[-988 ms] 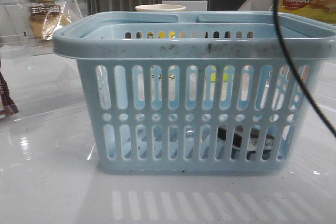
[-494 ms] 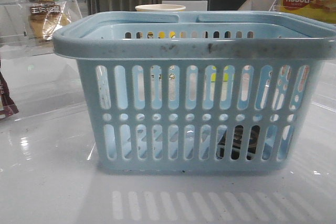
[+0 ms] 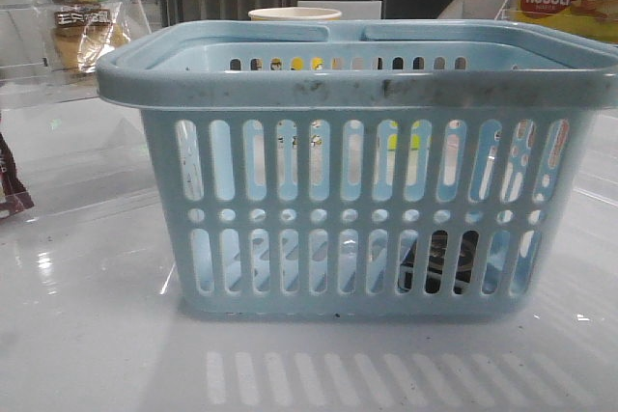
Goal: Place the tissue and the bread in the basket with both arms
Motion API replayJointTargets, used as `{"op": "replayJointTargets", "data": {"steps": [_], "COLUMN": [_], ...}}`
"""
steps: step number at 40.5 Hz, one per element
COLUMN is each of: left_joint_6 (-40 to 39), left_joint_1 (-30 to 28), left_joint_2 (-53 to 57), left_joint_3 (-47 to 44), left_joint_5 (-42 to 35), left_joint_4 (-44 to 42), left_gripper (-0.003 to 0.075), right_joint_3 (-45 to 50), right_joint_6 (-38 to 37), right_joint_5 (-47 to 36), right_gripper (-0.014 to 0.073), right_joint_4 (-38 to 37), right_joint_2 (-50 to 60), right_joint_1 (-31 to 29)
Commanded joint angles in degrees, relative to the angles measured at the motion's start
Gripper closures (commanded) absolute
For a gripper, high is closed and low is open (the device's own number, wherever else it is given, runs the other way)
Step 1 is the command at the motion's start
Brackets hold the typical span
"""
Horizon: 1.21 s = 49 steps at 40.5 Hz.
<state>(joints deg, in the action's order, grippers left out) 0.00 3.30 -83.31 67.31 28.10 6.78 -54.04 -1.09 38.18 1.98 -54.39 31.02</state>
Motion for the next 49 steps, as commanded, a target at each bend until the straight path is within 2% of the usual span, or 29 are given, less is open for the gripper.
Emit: {"op": "replayJointTargets", "data": {"steps": [1,11,17,21,35,46,49], "left_joint_6": [0.0,3.4,11.4,13.6,13.9,15.0,16.2], "left_joint_1": [0.3,-1.7,-4.1,-4.4,-4.0,-4.0,-4.0], "left_joint_2": [-3.0,-14.1,-19.2,-22.4,-28.2,-29.9,-29.9], "left_joint_3": [6.5,20.5,25.1,28.1,31.8,32.5,32.6], "left_joint_5": [-4.1,4.7,5.4,5.6,-2.4,-0.5,-0.1], "left_joint_4": [0.9,2.4,12.8,14.6,17.8,20.0,20.0], "left_gripper": [0.0083,0.0083,0.0083,0.0083,0.0083,0.0088,0.0115], "right_joint_3": [-1.6,-1.6,-1.6,-1.6,-1.6,-1.6,-1.6], "right_joint_6": [0.5,0.5,0.5,0.5,0.5,0.5,0.5], "right_joint_5": [-4.1,-4.1,-4.1,-4.1,-4.0,-4.0,-4.0], "right_gripper": [0.0024,0.0024,0.0024,0.0024,0.0024,0.0024,0.0024], "right_joint_4": [-0.6,-0.6,-0.6,-0.6,-0.6,-0.6,-0.6], "right_joint_2": [0.9,0.9,0.9,0.9,0.9,0.9,0.9], "right_joint_1": [-0.1,-0.1,-0.1,-0.1,-0.1,-0.1,-0.1]}}
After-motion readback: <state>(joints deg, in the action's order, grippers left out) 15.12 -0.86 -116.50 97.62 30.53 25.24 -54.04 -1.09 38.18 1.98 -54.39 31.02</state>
